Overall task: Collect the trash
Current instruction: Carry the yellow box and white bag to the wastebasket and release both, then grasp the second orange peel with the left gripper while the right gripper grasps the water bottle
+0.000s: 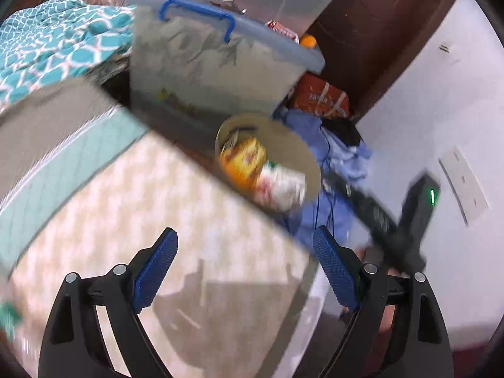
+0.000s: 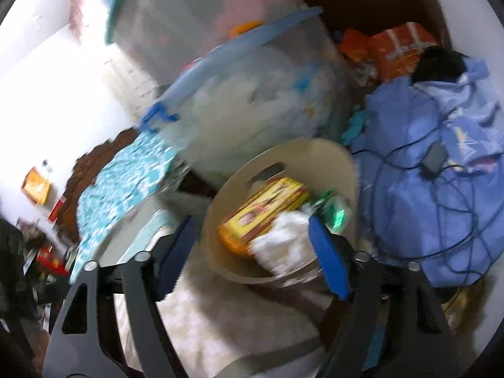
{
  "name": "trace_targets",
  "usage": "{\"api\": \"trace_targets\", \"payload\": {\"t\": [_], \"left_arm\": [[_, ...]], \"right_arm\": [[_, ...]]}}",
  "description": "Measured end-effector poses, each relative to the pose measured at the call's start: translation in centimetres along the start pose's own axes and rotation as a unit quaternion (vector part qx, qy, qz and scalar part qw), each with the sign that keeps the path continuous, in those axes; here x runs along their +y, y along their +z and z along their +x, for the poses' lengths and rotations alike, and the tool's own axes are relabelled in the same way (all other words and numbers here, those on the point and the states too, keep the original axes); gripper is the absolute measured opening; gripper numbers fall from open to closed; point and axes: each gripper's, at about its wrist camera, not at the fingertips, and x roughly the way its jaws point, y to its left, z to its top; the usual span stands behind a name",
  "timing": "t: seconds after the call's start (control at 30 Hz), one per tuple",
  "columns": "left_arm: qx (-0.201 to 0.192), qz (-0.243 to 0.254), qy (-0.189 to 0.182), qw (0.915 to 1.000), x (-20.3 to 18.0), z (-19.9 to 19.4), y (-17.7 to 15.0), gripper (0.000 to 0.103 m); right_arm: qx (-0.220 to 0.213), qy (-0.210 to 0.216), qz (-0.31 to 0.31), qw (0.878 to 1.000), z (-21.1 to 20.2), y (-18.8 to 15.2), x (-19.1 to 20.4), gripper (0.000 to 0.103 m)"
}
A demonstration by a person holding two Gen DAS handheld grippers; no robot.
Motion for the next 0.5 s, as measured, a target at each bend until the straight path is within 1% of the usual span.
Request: {"api": "trace_targets", "payload": {"t": [0.03,0.07,0.13,0.2,0.27,0.3,0.33,0.37,0.4,0.43,0.47,0.5], "left_arm": [[0.001,0.002,0.004,1.0000,0.5,-1.2,-1.5,0.083],[0.000,0.003,0.011,0.9999,1.2,-2.6,-3.3,0.083],[-0.007,-0.001,0.032,0.9995,2.6,-5.0,-6.1,0.083],[-0.026,-0.013,0.073,0.9969,4.4,-8.2,-9.0,0.083],[-0.046,-0.029,0.109,0.9925,6.1,-10.7,-10.8,0.083],[-0.063,-0.048,0.139,0.9871,7.6,-12.6,-12.2,0.083],[-0.074,-0.061,0.158,0.9829,8.6,-13.8,-12.9,0.083],[-0.086,-0.079,0.185,0.9757,10.0,-15.1,-13.8,0.083],[-0.091,-0.094,0.202,0.9706,11.1,-15.9,-14.1,0.083],[-0.096,-0.120,0.215,0.9645,12.8,-17.0,-14.7,0.083],[-0.099,-0.153,0.214,0.9598,14.6,-17.9,-15.2,0.083],[-0.104,-0.184,0.207,0.9554,16.3,-18.5,-15.4,0.080]], "right_arm": [[0.007,0.011,-0.010,1.000,0.2,-0.2,0.9,0.061],[0.019,0.024,-0.025,0.999,0.4,-0.6,2.3,0.058],[0.037,0.045,-0.052,0.997,0.9,-1.6,5.1,0.056],[0.062,0.073,-0.080,0.992,1.8,-2.9,8.3,0.056],[0.090,0.101,-0.108,0.985,2.7,-4.6,11.6,0.056],[0.099,0.111,-0.119,0.982,3.0,-5.2,12.9,0.057],[0.112,0.125,-0.137,0.976,3.3,-6.3,14.9,0.057],[0.127,0.139,-0.152,0.970,3.7,-7.4,16.9,0.057],[0.138,0.148,-0.163,0.966,4.0,-8.2,18.2,0.057],[0.158,0.160,-0.182,0.957,4.5,-9.4,20.1,0.058],[0.173,0.165,-0.203,0.949,5.0,-10.6,22.0,0.060],[0.180,0.167,-0.217,0.945,5.2,-11.4,23.1,0.062]]}}
